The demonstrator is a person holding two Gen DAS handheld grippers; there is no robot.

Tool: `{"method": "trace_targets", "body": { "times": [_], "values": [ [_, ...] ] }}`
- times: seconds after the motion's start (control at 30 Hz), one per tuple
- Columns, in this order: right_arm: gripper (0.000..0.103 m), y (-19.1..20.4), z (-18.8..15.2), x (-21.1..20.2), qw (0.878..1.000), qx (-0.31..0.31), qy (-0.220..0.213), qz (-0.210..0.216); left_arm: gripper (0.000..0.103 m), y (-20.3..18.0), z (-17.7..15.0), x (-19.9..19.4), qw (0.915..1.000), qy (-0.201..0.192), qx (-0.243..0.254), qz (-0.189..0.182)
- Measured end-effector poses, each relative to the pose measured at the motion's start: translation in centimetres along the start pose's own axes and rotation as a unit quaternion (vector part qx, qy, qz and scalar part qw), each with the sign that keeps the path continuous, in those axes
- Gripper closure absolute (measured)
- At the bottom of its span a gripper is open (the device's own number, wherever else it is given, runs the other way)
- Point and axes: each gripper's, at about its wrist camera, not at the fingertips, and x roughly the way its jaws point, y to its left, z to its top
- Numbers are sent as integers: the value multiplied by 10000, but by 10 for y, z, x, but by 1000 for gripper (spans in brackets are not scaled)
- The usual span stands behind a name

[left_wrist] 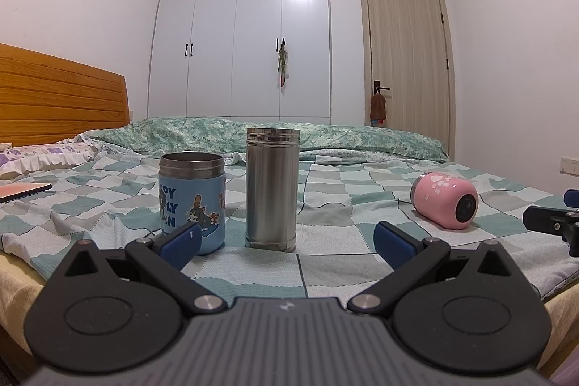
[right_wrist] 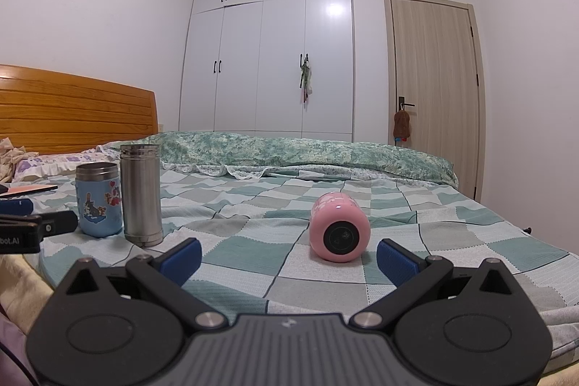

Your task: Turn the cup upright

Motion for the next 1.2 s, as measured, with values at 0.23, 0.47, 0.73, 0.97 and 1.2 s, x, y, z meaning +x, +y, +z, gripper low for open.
{"method": "trace_targets", "body": {
  "times": [0.23,0.47,0.73,0.97,1.2],
  "values": [
    [0,0,0,0,10000,-4,1,-2,0,0,-1,0,10000,0,-1,1],
    [0,0,0,0,10000,-4,3,-2,0,0,0,0,10000,0,-3,0],
    [0,0,0,0,10000,-5,1,0,0,0,-1,-1,10000,0,-4,1],
    [0,3,0,2,10000,-8,12,2,0,1,0,0,10000,4,1,-3],
    [0,-3,4,6,9998,96,155,47,0,-3,2,4,9999,94,48,-100]
  ]
}}
